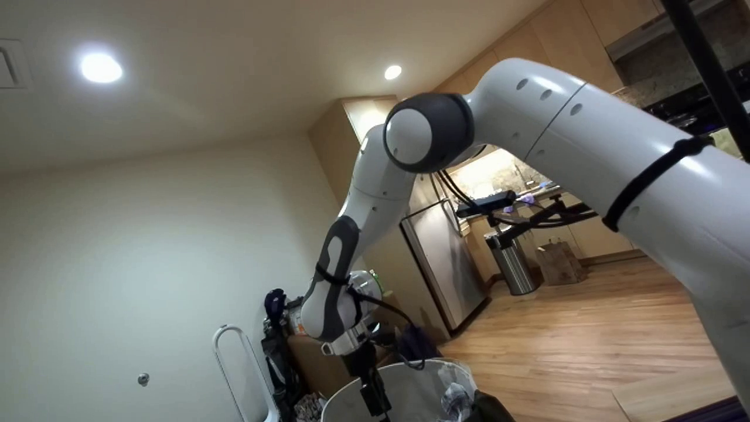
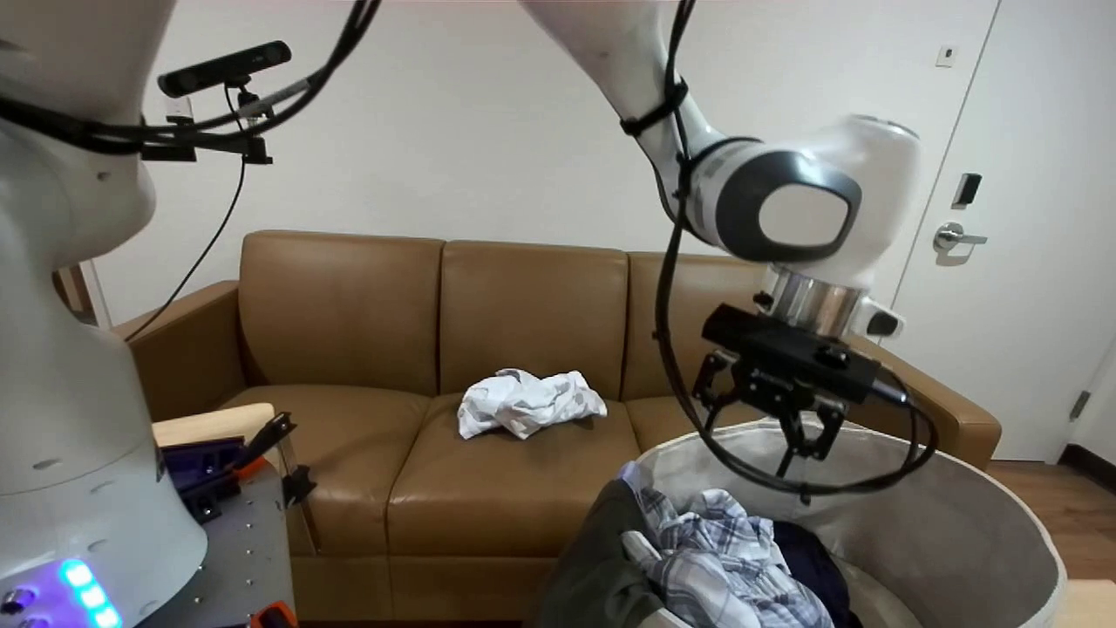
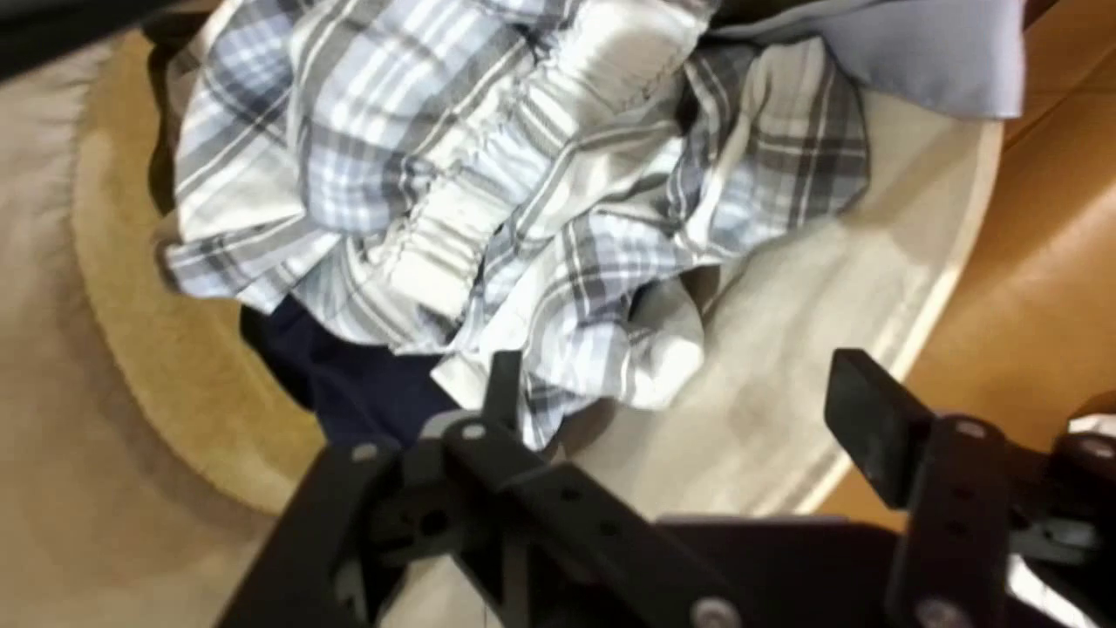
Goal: Pick up one cloth from the couch and put it in the bag
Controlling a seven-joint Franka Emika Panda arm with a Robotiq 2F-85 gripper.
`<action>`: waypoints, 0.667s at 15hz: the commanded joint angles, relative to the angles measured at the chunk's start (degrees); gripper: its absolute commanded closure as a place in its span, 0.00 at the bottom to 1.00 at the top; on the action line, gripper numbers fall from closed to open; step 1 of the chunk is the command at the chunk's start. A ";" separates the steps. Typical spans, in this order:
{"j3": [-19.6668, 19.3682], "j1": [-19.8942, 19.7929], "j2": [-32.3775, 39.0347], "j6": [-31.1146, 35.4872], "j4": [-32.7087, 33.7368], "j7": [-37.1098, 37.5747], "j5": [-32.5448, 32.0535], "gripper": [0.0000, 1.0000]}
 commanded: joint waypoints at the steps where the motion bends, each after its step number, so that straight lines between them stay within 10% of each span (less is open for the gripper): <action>1: -0.15 4.09 -12.27 5.84 -9.99 -0.46 -1.19 0.00; 10: 2.48 16.46 -14.60 -10.24 -9.45 -0.04 -1.67 0.00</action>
